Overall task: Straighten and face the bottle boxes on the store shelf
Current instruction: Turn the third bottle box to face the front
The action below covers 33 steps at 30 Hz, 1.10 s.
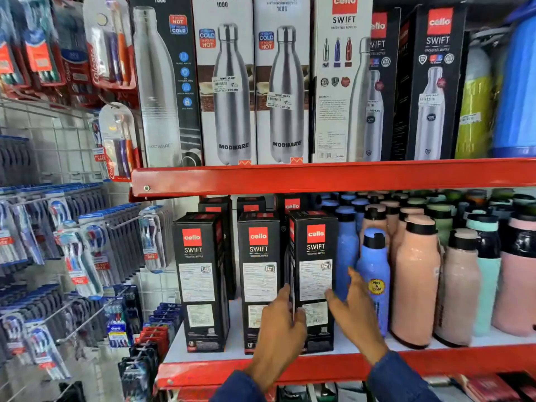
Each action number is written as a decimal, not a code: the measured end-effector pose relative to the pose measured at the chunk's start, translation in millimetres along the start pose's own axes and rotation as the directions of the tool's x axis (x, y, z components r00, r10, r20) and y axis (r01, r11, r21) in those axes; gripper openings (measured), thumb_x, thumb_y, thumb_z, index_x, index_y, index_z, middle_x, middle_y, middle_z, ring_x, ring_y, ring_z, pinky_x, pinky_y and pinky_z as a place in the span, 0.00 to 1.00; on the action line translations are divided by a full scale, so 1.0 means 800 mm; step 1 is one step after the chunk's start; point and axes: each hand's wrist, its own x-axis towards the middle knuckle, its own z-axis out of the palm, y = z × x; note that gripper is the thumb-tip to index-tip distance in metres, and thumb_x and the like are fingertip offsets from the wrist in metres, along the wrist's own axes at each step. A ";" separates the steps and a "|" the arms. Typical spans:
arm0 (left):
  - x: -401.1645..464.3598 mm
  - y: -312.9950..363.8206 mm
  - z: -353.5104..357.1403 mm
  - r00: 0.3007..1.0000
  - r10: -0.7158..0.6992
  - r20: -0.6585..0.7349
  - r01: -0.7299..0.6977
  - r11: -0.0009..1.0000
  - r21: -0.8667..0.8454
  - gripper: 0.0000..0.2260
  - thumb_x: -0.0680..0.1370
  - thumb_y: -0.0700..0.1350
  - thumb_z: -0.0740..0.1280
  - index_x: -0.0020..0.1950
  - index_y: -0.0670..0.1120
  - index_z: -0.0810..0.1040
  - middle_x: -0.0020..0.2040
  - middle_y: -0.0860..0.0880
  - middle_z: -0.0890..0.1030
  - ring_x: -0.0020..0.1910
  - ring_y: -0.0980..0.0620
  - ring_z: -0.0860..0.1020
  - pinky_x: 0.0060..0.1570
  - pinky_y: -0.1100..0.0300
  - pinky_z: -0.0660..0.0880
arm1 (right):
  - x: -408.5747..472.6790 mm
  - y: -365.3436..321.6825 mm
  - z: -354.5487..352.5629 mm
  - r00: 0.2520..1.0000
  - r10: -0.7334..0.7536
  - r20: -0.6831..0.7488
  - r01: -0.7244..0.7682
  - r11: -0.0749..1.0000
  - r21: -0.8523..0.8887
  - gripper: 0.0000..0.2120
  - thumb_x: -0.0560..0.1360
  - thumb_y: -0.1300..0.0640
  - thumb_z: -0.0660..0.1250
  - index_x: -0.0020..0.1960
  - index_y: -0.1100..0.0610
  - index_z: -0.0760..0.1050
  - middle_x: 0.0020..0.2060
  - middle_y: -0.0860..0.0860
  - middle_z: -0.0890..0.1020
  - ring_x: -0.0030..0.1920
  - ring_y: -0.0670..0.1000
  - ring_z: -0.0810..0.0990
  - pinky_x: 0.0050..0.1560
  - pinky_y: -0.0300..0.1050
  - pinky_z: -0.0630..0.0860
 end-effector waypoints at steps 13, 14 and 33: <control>0.016 -0.006 0.031 0.998 -0.058 0.013 0.059 0.997 -0.039 0.25 0.75 0.32 0.56 0.69 0.50 0.69 0.56 0.52 0.82 0.52 0.51 0.81 0.49 0.65 0.75 | 0.007 0.008 0.007 0.990 0.051 0.134 -0.061 0.996 0.073 0.19 0.70 0.65 0.63 0.57 0.49 0.73 0.48 0.46 0.84 0.48 0.48 0.82 0.51 0.49 0.79; 0.018 -0.010 0.033 0.998 -0.062 0.010 0.063 0.997 -0.045 0.24 0.75 0.33 0.57 0.68 0.50 0.70 0.55 0.52 0.83 0.50 0.51 0.82 0.47 0.65 0.74 | 0.008 0.010 0.007 0.990 0.045 0.133 -0.056 0.995 0.086 0.20 0.70 0.67 0.62 0.57 0.50 0.74 0.48 0.47 0.84 0.48 0.48 0.82 0.52 0.48 0.78; 0.039 0.001 0.060 0.969 -0.086 -0.233 0.059 0.991 -0.120 0.26 0.66 0.47 0.77 0.60 0.52 0.70 0.52 0.58 0.81 0.52 0.60 0.81 0.53 0.61 0.79 | 0.022 0.029 -0.009 0.998 -0.057 -0.033 0.063 0.973 0.222 0.27 0.72 0.73 0.55 0.59 0.47 0.75 0.55 0.51 0.78 0.48 0.45 0.82 0.53 0.43 0.78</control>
